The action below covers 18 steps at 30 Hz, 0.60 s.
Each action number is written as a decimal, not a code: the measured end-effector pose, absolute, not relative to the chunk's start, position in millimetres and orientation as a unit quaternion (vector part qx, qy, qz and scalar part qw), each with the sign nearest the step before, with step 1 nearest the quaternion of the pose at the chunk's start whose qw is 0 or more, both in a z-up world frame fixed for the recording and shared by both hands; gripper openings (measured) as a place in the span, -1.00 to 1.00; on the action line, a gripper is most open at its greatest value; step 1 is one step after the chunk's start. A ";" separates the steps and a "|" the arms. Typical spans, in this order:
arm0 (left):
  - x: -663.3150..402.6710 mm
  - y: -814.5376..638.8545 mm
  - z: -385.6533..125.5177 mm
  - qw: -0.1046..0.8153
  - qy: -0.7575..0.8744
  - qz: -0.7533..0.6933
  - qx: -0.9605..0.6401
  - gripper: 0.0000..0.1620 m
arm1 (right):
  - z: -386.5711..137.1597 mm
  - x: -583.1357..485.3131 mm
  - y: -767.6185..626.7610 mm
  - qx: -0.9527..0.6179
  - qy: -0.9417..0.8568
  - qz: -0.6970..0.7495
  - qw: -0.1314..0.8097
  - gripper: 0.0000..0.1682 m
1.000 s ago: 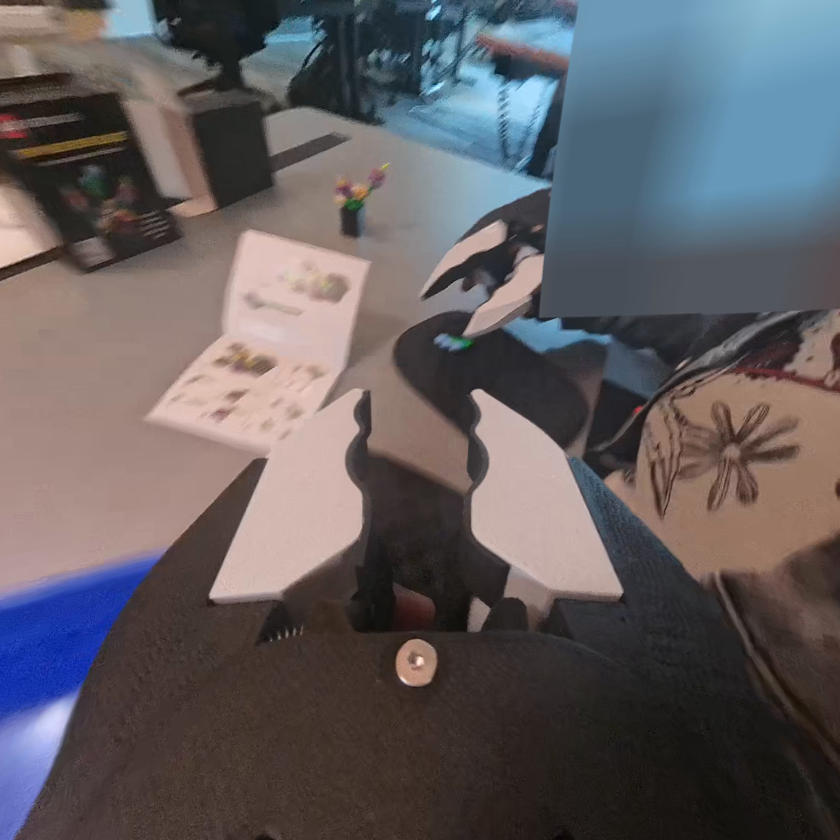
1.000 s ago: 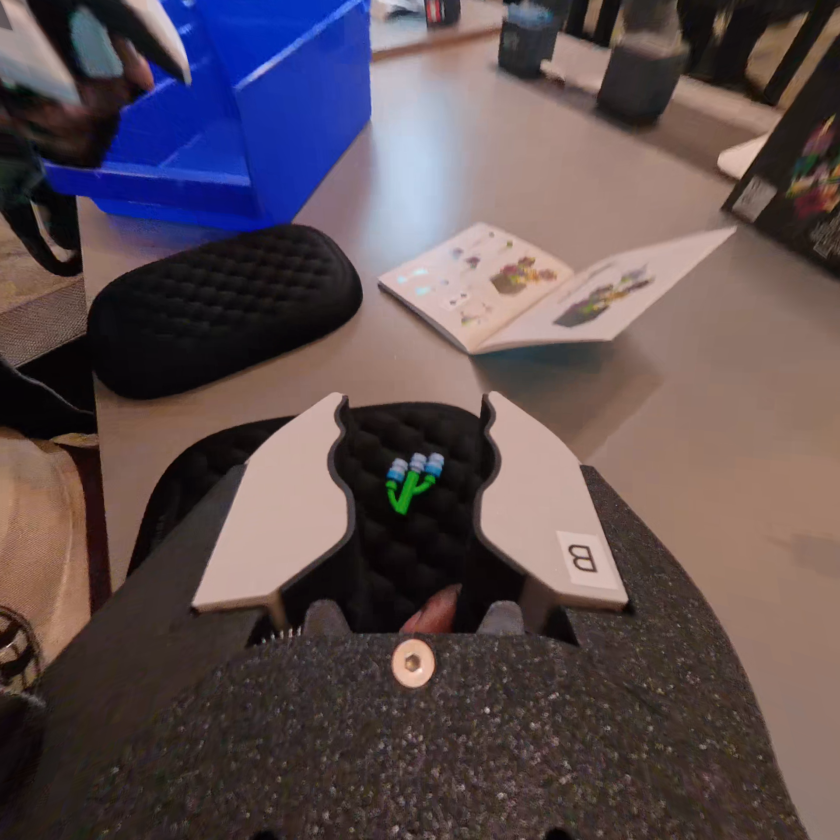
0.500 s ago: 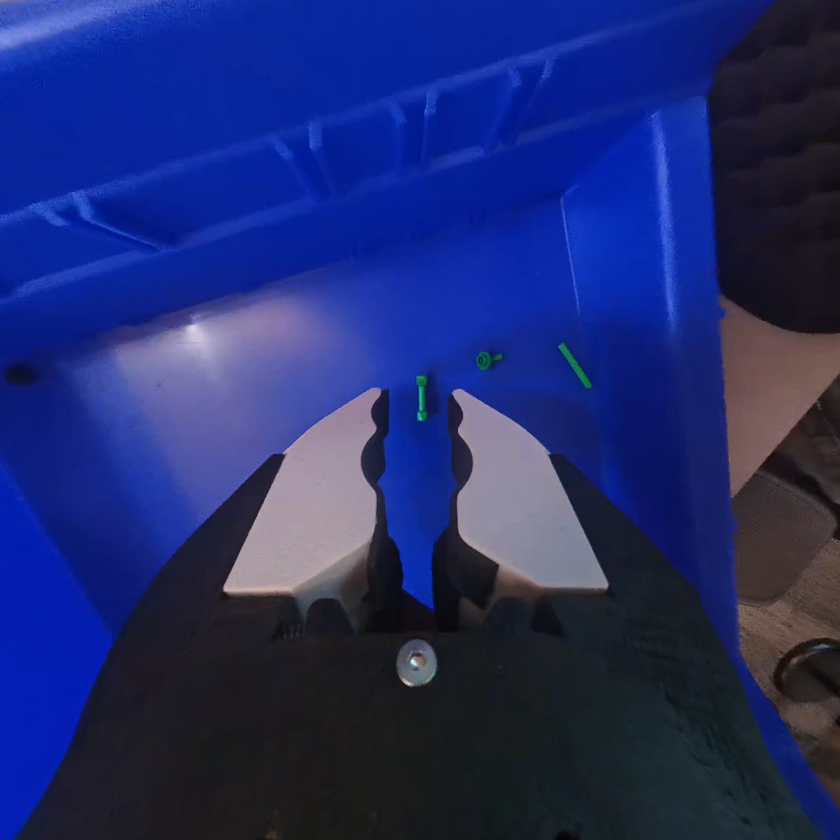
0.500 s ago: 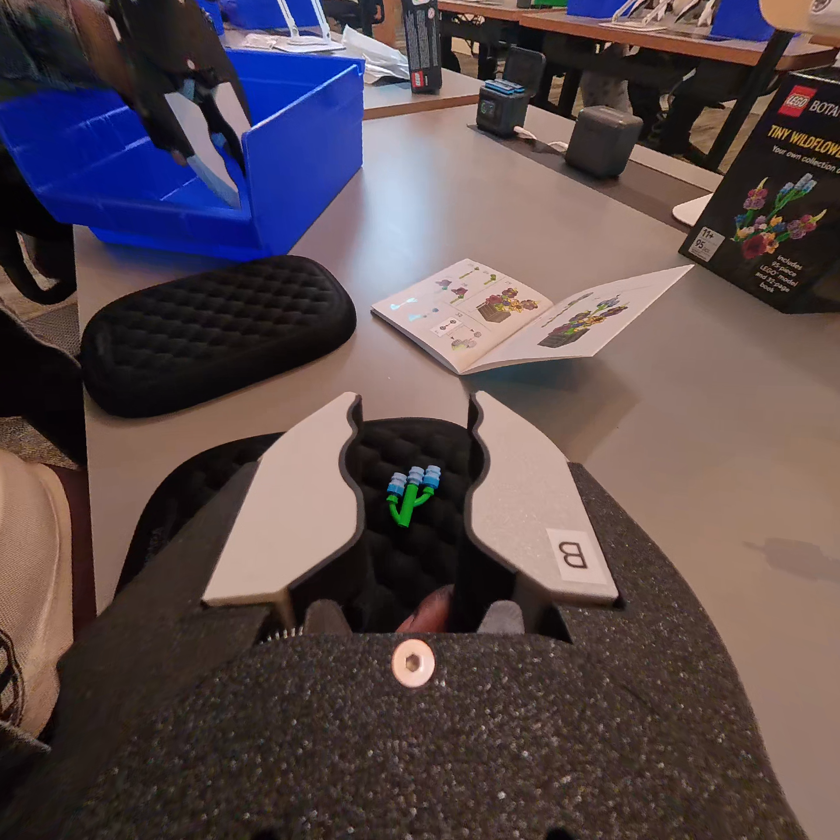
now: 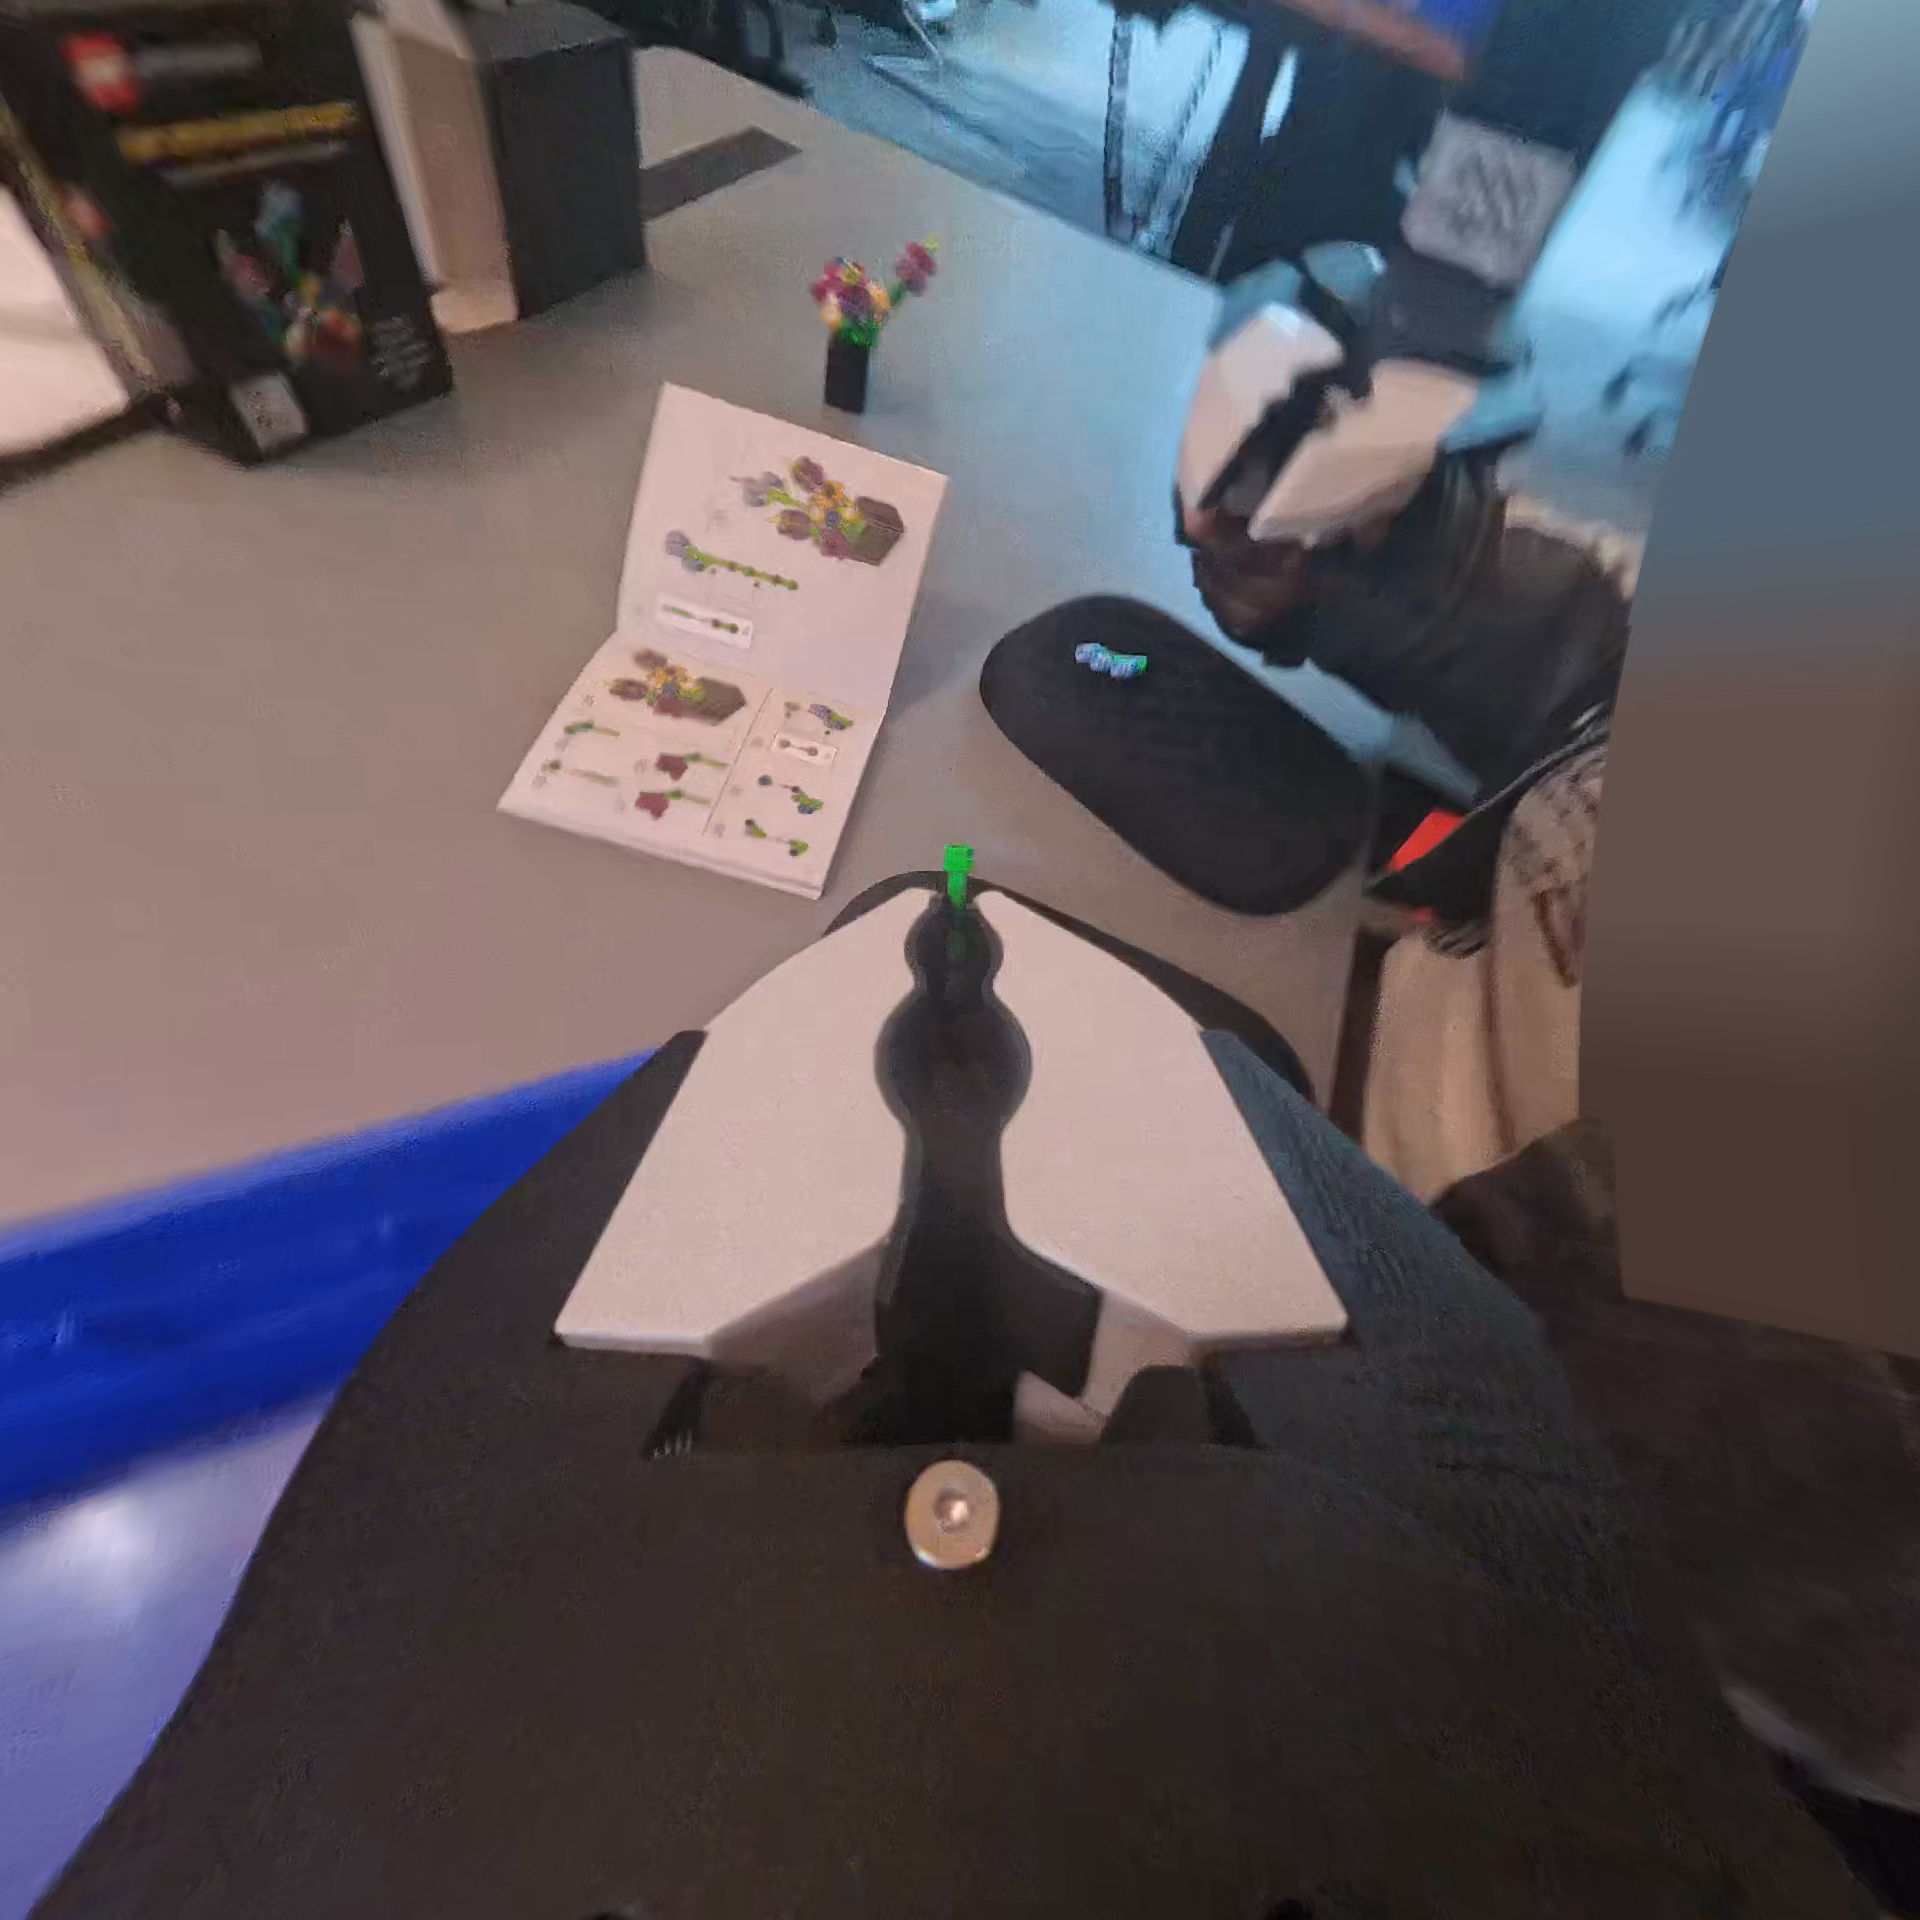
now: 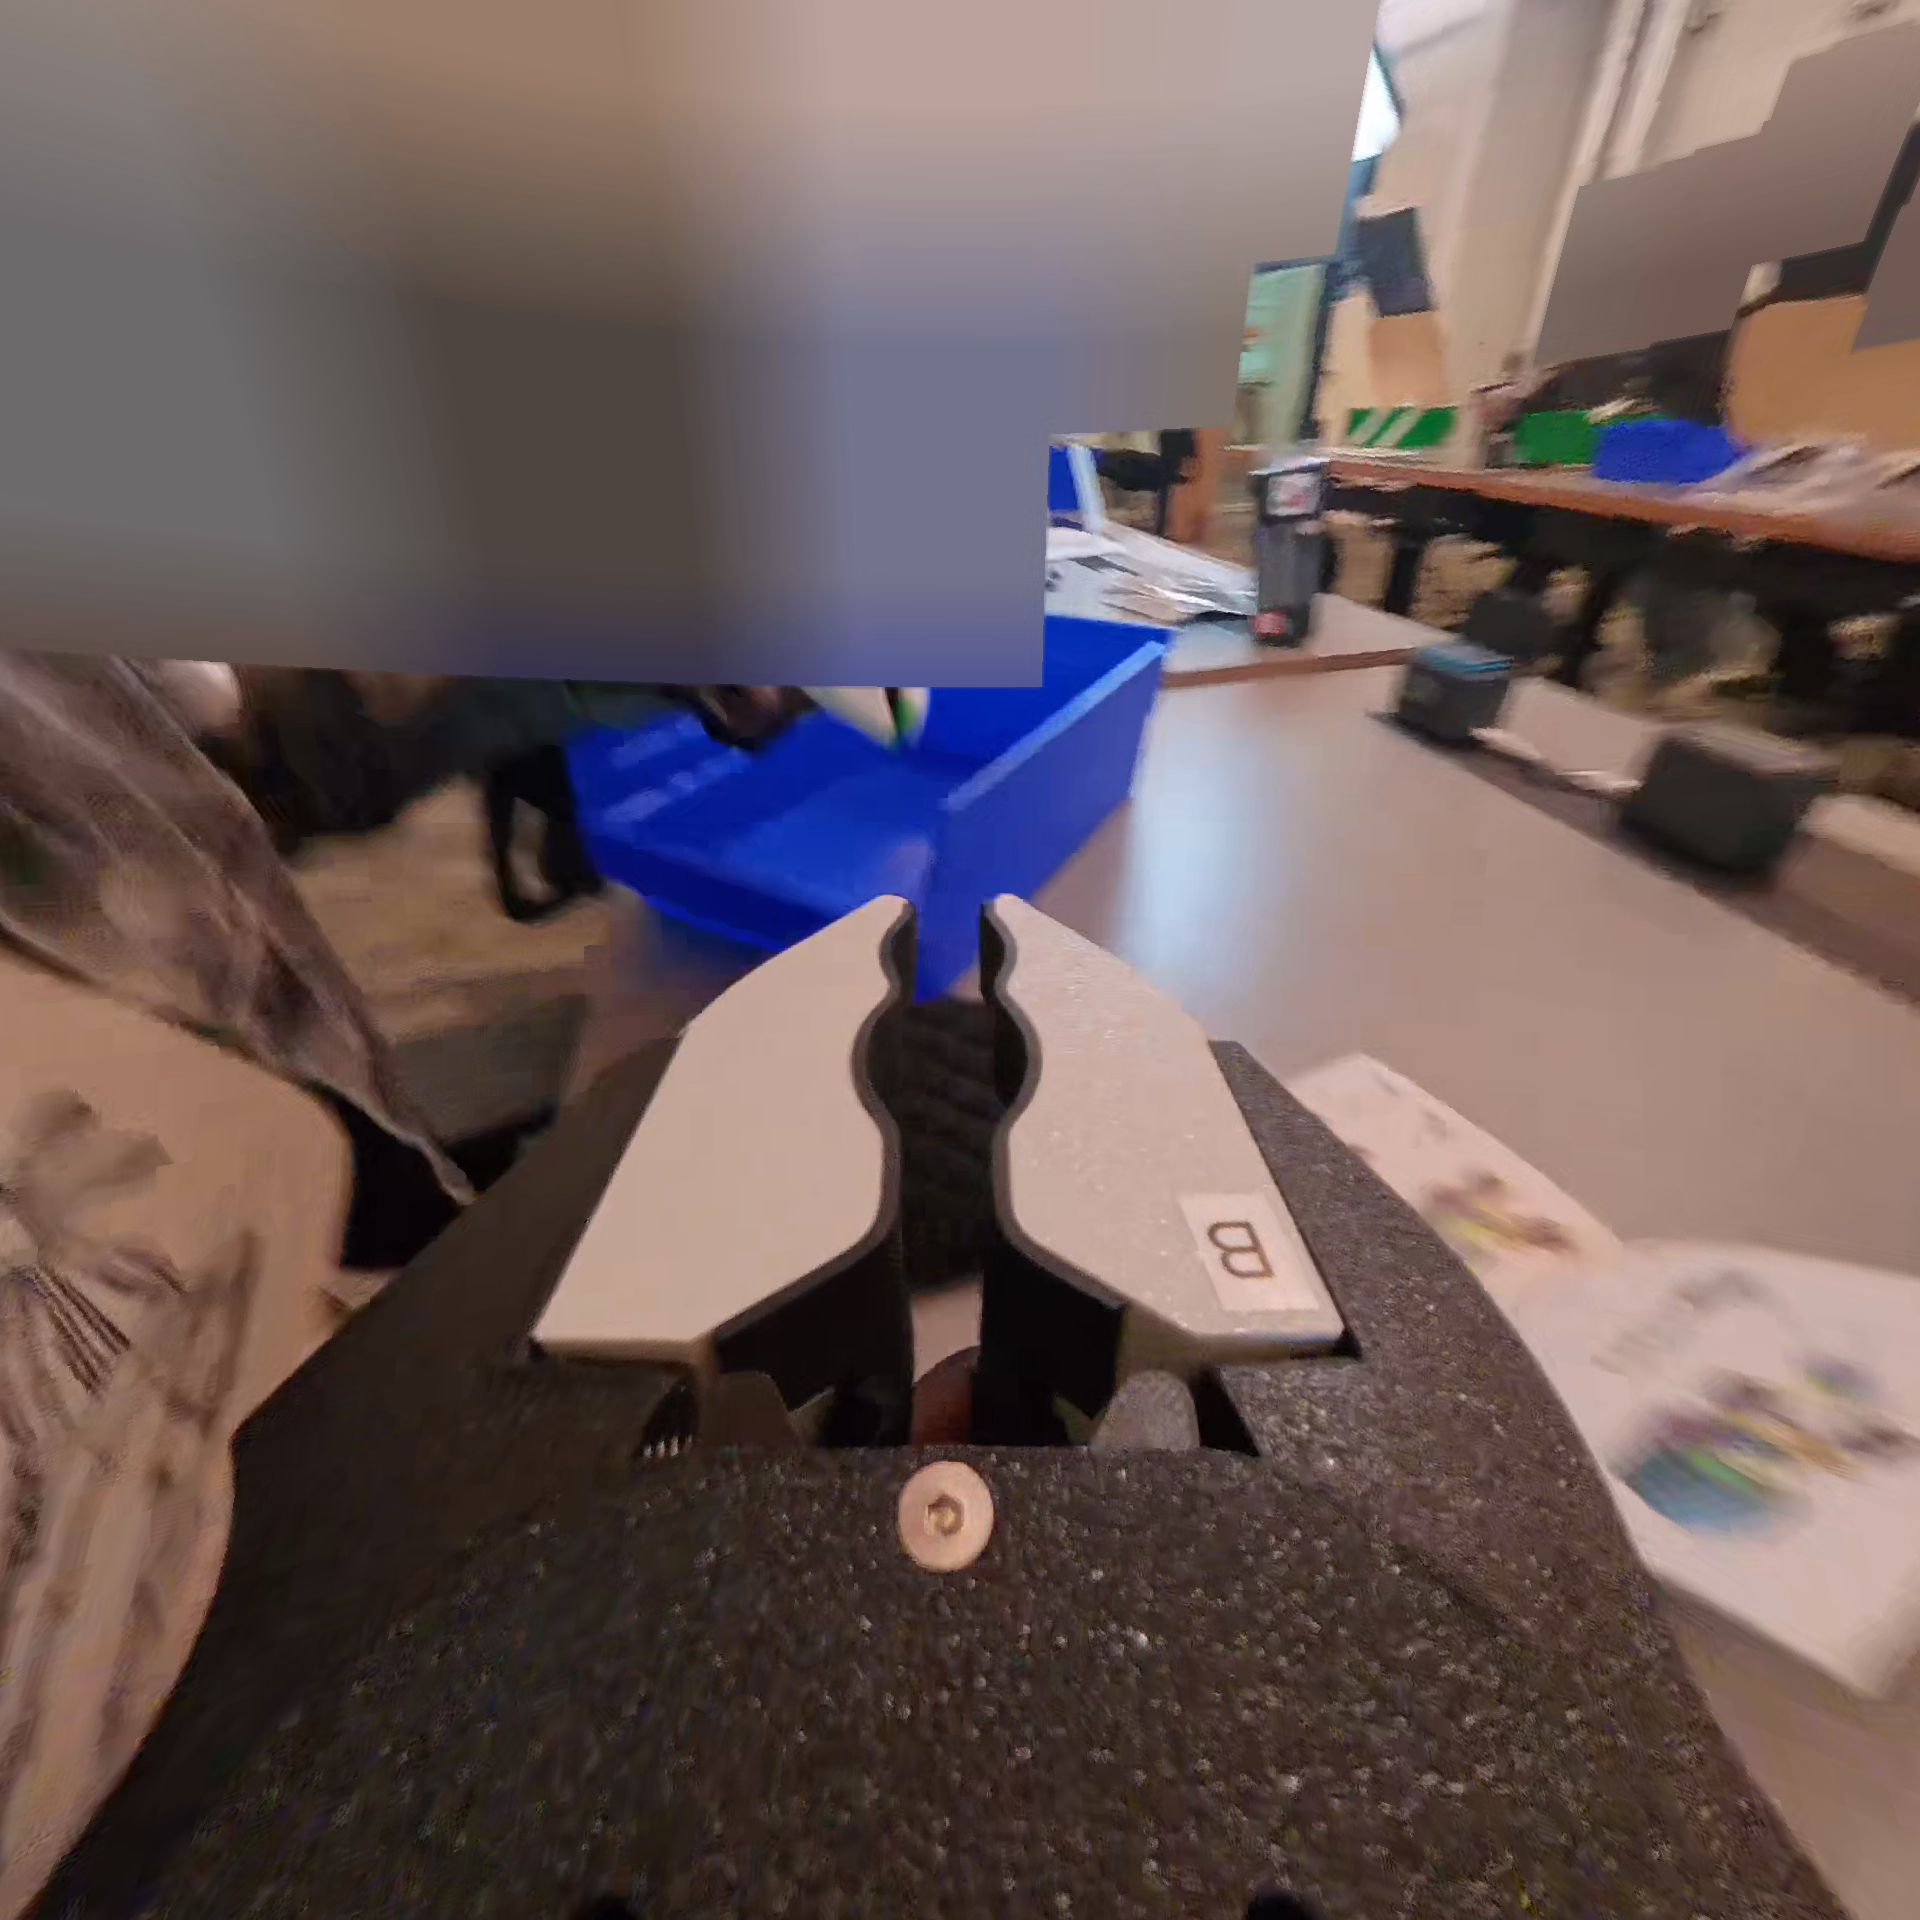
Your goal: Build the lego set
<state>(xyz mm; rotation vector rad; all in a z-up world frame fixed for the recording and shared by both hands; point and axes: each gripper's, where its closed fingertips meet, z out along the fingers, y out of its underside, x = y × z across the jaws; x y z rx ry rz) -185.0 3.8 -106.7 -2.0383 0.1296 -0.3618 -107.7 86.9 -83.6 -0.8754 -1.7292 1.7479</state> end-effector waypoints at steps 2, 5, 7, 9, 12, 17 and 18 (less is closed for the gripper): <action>-164.1 15.1 -112.3 0.493 0.100 -0.119 -0.856 -0.95 | -78.8 -118.6 64.9 -0.342 -0.624 0.684 0.160 -0.87; -146.4 25.9 -119.5 0.468 0.151 -0.073 -0.868 -0.95 | -91.5 -133.3 46.5 -0.373 -0.632 0.671 0.104 -0.84; -139.4 30.0 -119.5 0.463 0.167 -0.065 -0.868 -0.96 | -105.8 -139.5 41.6 -0.388 -0.652 0.642 0.112 -0.80; -135.2 31.7 -121.3 0.455 0.176 -0.063 -0.870 -0.95 | -109.5 -140.0 36.8 -0.393 -0.648 0.645 0.102 -0.78; -131.7 33.8 -124.8 0.451 0.184 -0.065 -0.871 -0.95 | -110.0 -138.8 33.1 -0.396 -0.636 0.658 0.083 -0.83; -128.5 36.0 -127.9 0.452 0.177 -0.082 -0.870 -0.95 | -115.8 -136.4 32.2 -0.390 -0.651 0.644 0.094 -0.95; -127.3 37.0 -126.7 0.458 0.172 -0.089 -0.867 -0.95 | -115.3 -134.7 34.1 -0.388 -0.653 0.643 0.099 -0.95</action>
